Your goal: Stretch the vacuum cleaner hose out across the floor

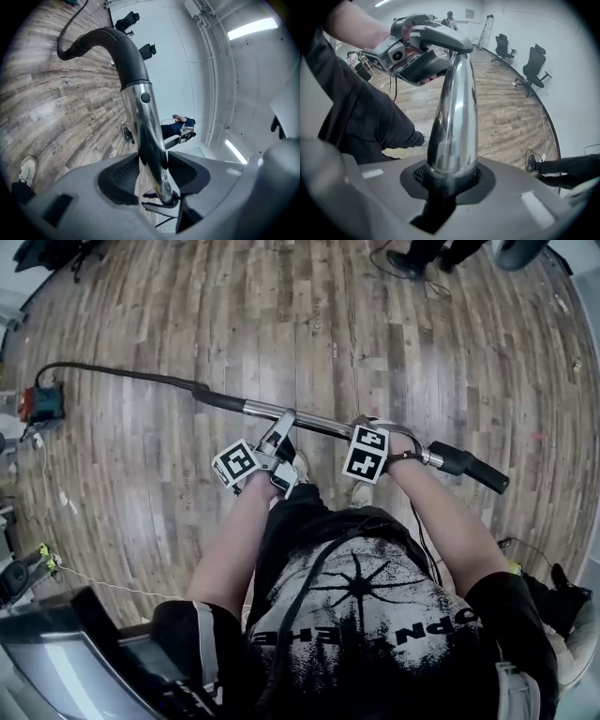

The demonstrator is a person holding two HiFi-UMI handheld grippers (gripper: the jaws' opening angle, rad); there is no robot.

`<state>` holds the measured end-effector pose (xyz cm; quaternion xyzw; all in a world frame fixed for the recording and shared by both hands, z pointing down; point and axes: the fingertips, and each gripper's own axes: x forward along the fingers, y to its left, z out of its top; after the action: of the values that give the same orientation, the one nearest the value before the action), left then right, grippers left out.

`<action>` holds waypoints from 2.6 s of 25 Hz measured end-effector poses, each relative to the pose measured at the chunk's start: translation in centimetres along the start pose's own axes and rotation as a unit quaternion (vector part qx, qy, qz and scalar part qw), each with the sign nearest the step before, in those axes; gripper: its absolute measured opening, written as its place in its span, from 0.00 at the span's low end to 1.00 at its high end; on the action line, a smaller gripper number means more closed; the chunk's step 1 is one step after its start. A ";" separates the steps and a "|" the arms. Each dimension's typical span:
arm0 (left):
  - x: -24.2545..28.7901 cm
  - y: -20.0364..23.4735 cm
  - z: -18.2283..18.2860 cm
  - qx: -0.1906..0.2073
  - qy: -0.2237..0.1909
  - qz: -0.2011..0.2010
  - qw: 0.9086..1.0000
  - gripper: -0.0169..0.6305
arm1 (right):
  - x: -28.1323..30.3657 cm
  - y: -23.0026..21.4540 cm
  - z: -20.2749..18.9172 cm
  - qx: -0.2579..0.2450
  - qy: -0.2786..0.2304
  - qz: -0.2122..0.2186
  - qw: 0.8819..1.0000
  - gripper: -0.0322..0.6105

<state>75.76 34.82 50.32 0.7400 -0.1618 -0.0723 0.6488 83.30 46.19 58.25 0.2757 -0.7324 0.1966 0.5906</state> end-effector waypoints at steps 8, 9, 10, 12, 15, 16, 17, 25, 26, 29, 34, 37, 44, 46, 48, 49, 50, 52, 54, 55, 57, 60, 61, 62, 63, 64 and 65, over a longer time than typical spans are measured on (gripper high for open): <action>-1.8 2.9 -3.7 0.160 0.126 0.024 0.979 0.03 | 3.6 -1.6 -2.2 -0.010 0.012 0.000 1.000 0.18; -1.8 3.1 -4.4 0.180 0.148 0.019 0.972 0.03 | 4.4 -1.7 -2.6 -0.011 0.012 0.001 1.000 0.18; -1.9 3.4 -4.9 0.201 0.169 0.017 0.965 0.03 | 5.2 -1.8 -3.2 -0.011 0.013 0.003 1.000 0.18; -1.8 4.3 -5.7 0.244 0.201 0.019 0.948 0.03 | 7.0 -2.0 -4.4 -0.006 0.015 0.009 1.000 0.18; -1.4 5.8 -6.5 0.293 0.221 0.028 0.930 0.03 | 9.5 -2.6 -6.5 -0.004 0.018 0.007 1.000 0.18; -1.0 6.3 -6.6 0.304 0.221 0.029 0.926 0.03 | 10.4 -3.2 -7.1 -0.007 0.018 0.002 1.000 0.18; -0.6 6.9 -6.7 0.314 0.221 0.027 0.923 0.03 | 11.5 -3.8 -7.7 -0.011 0.017 -0.003 1.000 0.18; 5.4 12.2 -12.3 0.388 0.262 -0.077 0.881 0.03 | 23.7 -8.7 -14.1 -0.041 0.012 -0.046 0.998 0.18; 6.5 13.3 -12.8 0.395 0.253 -0.084 0.879 0.03 | 25.6 -9.0 -15.1 -0.040 0.012 -0.049 0.998 0.18; 9.3 16.4 -13.2 0.376 0.217 -0.113 0.894 0.03 | 31.9 -9.0 -17.8 -0.031 0.008 -0.047 0.998 0.18; 12.9 23.2 -13.7 0.384 0.214 -0.129 0.889 0.03 | 42.3 -9.2 -22.6 -0.019 0.002 -0.052 0.998 0.17; 14.1 26.6 -14.2 0.400 0.217 -0.110 0.884 0.03 | 47.5 -9.5 -25.2 0.002 -0.009 -0.057 0.998 0.15; 13.5 27.2 -14.5 0.414 0.184 -0.080 0.888 0.03 | 54.8 -9.6 -28.6 0.016 -0.013 -0.057 0.998 0.15; 13.1 27.1 -14.8 0.424 0.178 -0.067 0.885 0.03 | 55.9 -9.3 -29.5 0.025 -0.011 -0.050 0.998 0.15; 12.8 27.0 -15.0 0.424 0.168 -0.053 0.888 0.03 | 57.0 -8.9 -30.1 0.029 -0.008 -0.038 0.999 0.15; 12.7 26.9 -15.1 0.423 0.164 -0.049 0.890 0.03 | 57.5 -8.8 -30.2 0.031 -0.005 -0.032 0.999 0.15; 12.5 26.9 -15.3 0.425 0.161 -0.045 0.890 0.03 | 58.0 -8.5 -30.3 0.031 -0.002 -0.024 0.999 0.15; 12.2 26.8 -15.8 0.431 0.160 -0.039 0.887 0.03 | 59.1 -7.8 -30.5 0.031 0.007 -0.007 0.999 0.15; 12.0 26.6 -16.4 0.433 0.159 -0.037 0.886 0.03 | 60.1 -7.3 -31.0 0.031 0.018 0.001 0.999 0.15; 11.9 26.5 -16.6 0.431 0.157 -0.037 0.888 0.03 | 60.5 -7.3 -31.3 0.031 0.025 0.000 0.999 0.15; 11.8 26.4 -16.8 0.423 0.152 -0.042 0.892 0.03 | 61.0 -7.6 -31.8 0.032 0.035 -0.002 0.999 0.16; 11.3 26.2 -17.2 0.419 0.151 -0.051 0.894 0.03 | 61.7 -6.9 -33.1 0.051 0.064 0.023 0.996 0.18; 11.2 26.1 -17.3 0.418 0.151 -0.052 0.894 0.03 | 61.9 -6.4 -34.0 0.067 0.082 0.042 0.993 0.22; 11.2 26.1 -17.4 0.417 0.151 -0.051 0.895 0.03 | 62.1 -5.9 -34.4 0.080 0.088 0.062 0.991 0.27; 11.2 26.0 -17.5 0.416 0.150 -0.051 0.896 0.03 | 62.4 -5.5 -34.2 0.088 0.080 0.078 0.990 0.31; 11.3 26.0 -17.7 0.415 0.150 -0.051 0.896 0.03 | 62.7 -5.2 -33.9 0.093 0.070 0.090 0.989 0.33; 11.3 25.8 -17.8 0.416 0.149 -0.052 0.896 0.03 | 63.0 -4.8 -33.9 0.100 0.068 0.098 0.988 0.36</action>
<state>88.21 45.06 79.54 0.9517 -0.0398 0.0792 0.2941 102.61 52.48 127.06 0.2464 -0.6908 0.3437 0.5864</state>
